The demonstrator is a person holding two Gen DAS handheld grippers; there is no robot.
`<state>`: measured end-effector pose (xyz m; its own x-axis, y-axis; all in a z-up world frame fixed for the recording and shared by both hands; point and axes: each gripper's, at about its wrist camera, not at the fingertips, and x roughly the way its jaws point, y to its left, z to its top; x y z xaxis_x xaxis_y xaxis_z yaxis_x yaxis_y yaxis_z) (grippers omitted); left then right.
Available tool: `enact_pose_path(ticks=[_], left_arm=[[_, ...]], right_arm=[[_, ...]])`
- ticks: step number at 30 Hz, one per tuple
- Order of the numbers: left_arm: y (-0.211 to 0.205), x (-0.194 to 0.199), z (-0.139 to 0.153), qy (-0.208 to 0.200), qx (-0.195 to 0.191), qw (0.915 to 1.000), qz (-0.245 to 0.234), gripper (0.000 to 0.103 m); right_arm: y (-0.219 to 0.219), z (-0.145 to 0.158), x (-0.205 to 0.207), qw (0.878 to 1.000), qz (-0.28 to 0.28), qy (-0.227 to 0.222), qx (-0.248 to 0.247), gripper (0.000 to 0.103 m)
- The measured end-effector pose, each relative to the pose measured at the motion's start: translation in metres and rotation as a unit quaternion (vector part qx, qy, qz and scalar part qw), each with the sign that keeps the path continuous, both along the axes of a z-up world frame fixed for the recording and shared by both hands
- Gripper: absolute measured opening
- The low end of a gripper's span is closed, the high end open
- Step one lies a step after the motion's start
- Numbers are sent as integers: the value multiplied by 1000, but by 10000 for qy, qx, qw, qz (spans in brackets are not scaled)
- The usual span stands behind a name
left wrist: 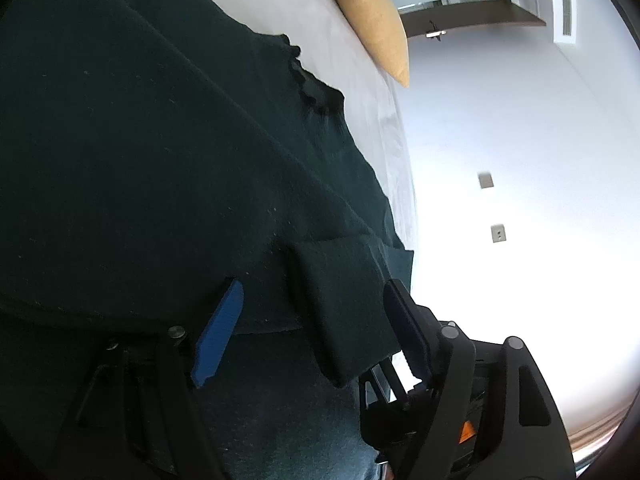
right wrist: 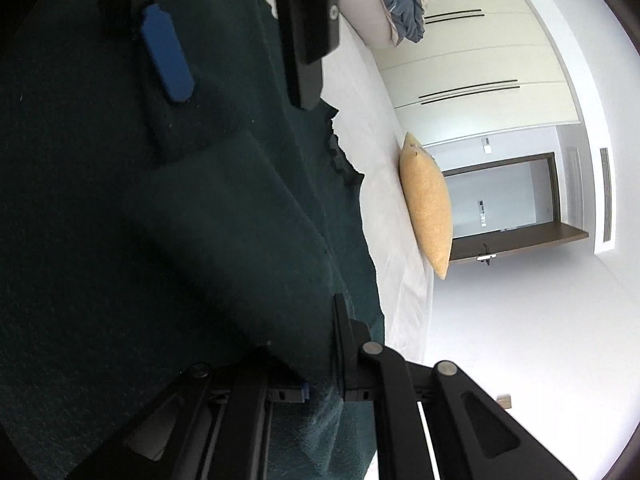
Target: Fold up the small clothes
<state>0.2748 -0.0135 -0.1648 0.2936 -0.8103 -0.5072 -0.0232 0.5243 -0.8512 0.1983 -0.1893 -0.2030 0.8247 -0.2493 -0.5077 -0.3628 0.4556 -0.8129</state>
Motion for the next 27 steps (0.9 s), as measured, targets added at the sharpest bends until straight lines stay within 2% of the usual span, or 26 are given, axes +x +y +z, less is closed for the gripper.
enact_pose_path(ticks=[1,5,9,14,17,20,21,23,27], left_arm=[[-2,1,1,4,16,10000,-18,74],[-6,2,-2,176,56,9998,107,74],[-8,-3,0,297,-19,9995,94,75],[-16,1,-10,653,-682,9955,103,75],[-19,1,-14,675,-766,9946,168,75],[-24,5,-16,722,-938,9928,174,74],[-26,7,-17,749,-998,9920,169,72],[-29,9,-19,822,-1106,9904,135,61],[-32,6,-21,922,-1169,9888,94,59]], right_arm=[[-4,6,4,9994,-103,62,310,10],[-8,20,15,9948,-311,142,958,10],[-10,26,19,9923,-379,113,1178,10],[-11,29,11,9871,-399,77,1549,10],[-17,37,14,9810,-462,122,1880,10],[-17,38,16,9803,-462,111,1916,10],[-16,37,17,9803,-463,108,1917,10],[-14,38,18,9790,-499,101,1972,10],[-23,49,29,9673,-699,132,2436,10]])
